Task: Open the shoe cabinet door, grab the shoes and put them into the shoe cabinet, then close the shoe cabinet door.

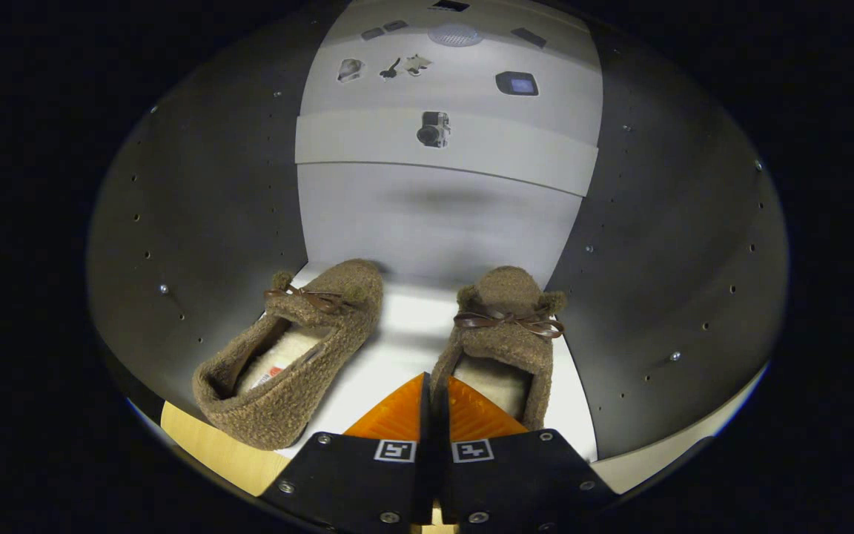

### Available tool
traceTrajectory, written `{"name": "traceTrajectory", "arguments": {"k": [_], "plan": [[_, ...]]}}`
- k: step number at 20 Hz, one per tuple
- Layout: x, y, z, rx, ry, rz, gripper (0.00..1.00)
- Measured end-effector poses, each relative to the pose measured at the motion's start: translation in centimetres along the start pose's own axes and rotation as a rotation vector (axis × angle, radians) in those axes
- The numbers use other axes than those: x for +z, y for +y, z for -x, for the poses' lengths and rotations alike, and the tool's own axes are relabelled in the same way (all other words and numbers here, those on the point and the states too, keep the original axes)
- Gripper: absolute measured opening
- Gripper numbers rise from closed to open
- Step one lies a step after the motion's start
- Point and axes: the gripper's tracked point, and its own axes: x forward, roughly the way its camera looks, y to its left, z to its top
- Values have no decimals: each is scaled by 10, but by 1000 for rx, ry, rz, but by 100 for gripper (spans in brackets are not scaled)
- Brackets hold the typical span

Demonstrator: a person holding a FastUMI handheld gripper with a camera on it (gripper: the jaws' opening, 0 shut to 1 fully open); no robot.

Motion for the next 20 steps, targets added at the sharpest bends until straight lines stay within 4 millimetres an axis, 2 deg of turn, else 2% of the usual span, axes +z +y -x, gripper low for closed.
{"name": "traceTrajectory", "arguments": {"k": [6,16,20], "plan": [[-2,4,3,-43,-29,31,18],[-7,5,6,-96,-13,59,31],[-8,9,8,-111,-22,88,43]]}}
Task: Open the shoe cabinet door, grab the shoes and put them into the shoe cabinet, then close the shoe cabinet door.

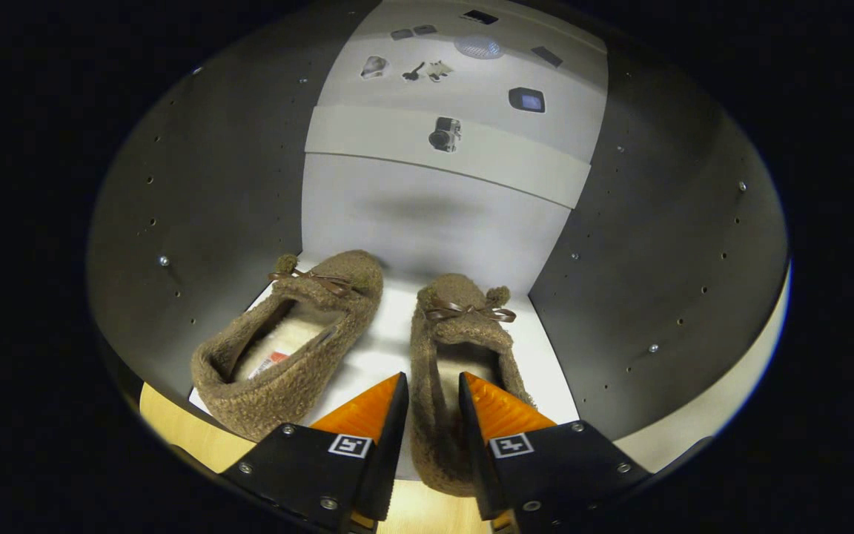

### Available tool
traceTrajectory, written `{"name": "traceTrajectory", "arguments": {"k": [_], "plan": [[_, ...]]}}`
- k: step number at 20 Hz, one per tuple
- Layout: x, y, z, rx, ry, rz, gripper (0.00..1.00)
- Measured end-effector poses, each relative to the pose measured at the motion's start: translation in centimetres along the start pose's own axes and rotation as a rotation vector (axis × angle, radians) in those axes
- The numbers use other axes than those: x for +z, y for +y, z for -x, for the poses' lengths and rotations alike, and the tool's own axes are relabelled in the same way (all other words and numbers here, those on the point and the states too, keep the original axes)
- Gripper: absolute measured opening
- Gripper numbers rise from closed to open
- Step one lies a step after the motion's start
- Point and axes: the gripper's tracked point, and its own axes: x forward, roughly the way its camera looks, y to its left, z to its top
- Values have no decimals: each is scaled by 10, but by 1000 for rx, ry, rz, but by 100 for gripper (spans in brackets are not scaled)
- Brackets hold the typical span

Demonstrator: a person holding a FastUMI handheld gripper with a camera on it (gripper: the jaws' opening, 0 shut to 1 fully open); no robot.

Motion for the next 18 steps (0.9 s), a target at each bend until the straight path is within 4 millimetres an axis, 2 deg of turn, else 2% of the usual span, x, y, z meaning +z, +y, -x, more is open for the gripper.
{"name": "traceTrajectory", "arguments": {"k": [7,11,15,18], "plan": [[-3,8,-1,34,27,31,63],[4,1,3,6,-14,18,66],[20,-9,19,0,-84,-33,67],[32,-13,39,4,-134,-72,67]]}}
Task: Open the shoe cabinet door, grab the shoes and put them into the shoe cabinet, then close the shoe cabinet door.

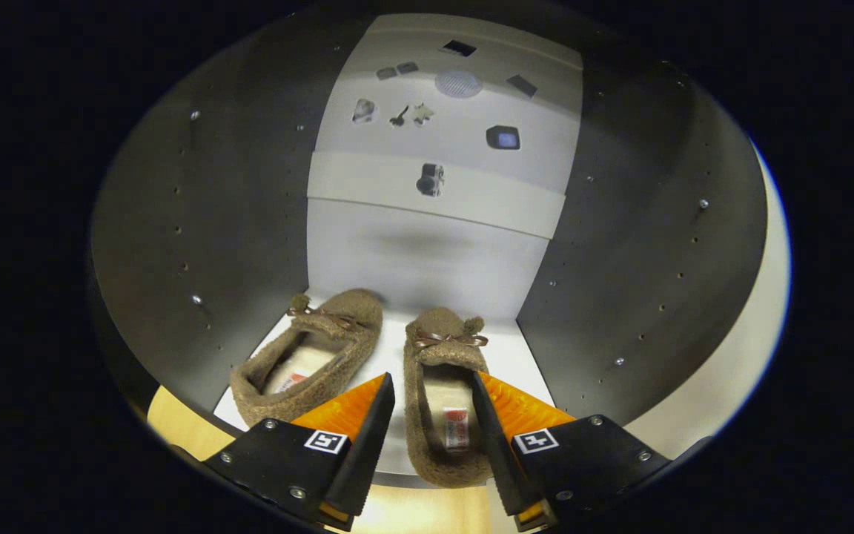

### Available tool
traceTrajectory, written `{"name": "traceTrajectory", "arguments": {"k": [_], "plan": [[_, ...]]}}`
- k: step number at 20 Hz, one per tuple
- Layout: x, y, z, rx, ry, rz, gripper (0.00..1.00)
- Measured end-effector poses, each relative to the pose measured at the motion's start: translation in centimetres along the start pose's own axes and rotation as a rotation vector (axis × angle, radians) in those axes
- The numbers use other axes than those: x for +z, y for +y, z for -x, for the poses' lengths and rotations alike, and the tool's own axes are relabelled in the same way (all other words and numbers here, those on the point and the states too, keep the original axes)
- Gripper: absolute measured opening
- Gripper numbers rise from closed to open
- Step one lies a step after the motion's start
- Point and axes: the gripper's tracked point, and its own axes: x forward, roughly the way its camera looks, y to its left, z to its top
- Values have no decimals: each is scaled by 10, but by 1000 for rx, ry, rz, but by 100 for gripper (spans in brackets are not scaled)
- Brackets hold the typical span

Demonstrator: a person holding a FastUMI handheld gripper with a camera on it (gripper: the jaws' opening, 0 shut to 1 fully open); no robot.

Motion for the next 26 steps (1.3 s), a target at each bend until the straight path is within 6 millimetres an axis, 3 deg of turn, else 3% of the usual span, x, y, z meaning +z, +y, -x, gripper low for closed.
{"name": "traceTrajectory", "arguments": {"k": [6,12,19,26], "plan": [[23,-2,65,-7,-104,-31,67],[32,2,150,-10,-197,-74,68],[13,0,245,-29,-252,-97,70],[-16,-34,342,-64,-277,-153,73]]}}
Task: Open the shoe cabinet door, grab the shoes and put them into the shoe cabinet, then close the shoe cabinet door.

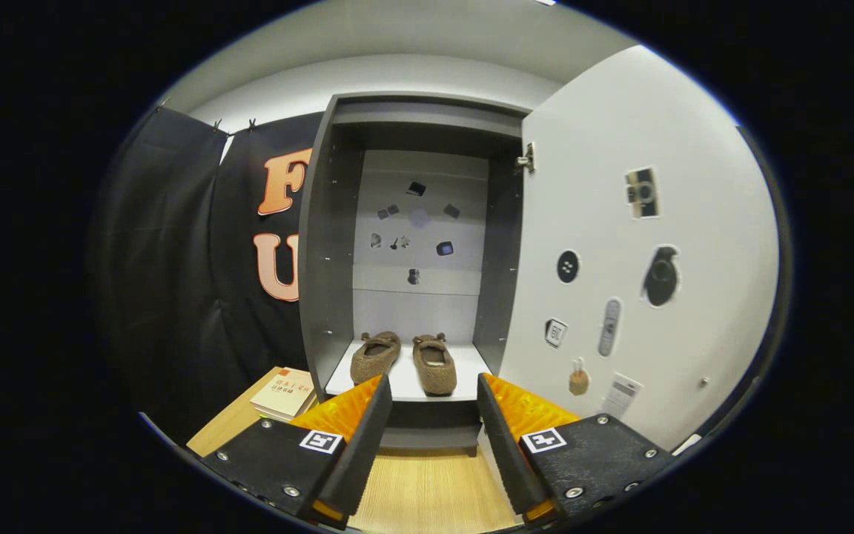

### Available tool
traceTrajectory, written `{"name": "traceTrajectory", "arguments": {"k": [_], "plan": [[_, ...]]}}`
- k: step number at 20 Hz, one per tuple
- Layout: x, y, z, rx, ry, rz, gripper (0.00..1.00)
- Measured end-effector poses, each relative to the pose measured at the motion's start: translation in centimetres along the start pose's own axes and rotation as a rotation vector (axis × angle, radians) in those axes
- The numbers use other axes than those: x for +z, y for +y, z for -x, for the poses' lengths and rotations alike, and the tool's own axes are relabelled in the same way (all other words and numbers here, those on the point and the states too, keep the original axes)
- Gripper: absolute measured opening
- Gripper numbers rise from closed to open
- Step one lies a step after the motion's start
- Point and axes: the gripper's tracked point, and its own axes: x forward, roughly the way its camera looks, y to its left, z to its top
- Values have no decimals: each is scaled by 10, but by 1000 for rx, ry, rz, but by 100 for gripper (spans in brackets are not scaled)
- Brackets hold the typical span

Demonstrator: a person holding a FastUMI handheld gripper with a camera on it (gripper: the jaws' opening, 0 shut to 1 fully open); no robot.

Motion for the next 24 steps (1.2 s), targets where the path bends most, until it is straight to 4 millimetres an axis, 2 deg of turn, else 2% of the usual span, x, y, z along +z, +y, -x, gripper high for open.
{"name": "traceTrajectory", "arguments": {"k": [6,8,13,15,17,20,24], "plan": [[3,-62,82,-87,-22,-26,76],[4,-93,109,-135,-30,-35,77],[-6,-171,151,-262,-32,-65,77],[-12,-200,160,-296,-26,-82,77],[-19,-219,165,-309,-15,-100,77],[-30,-243,159,-314,-3,-120,78],[-39,-260,144,-282,9,-145,78]]}}
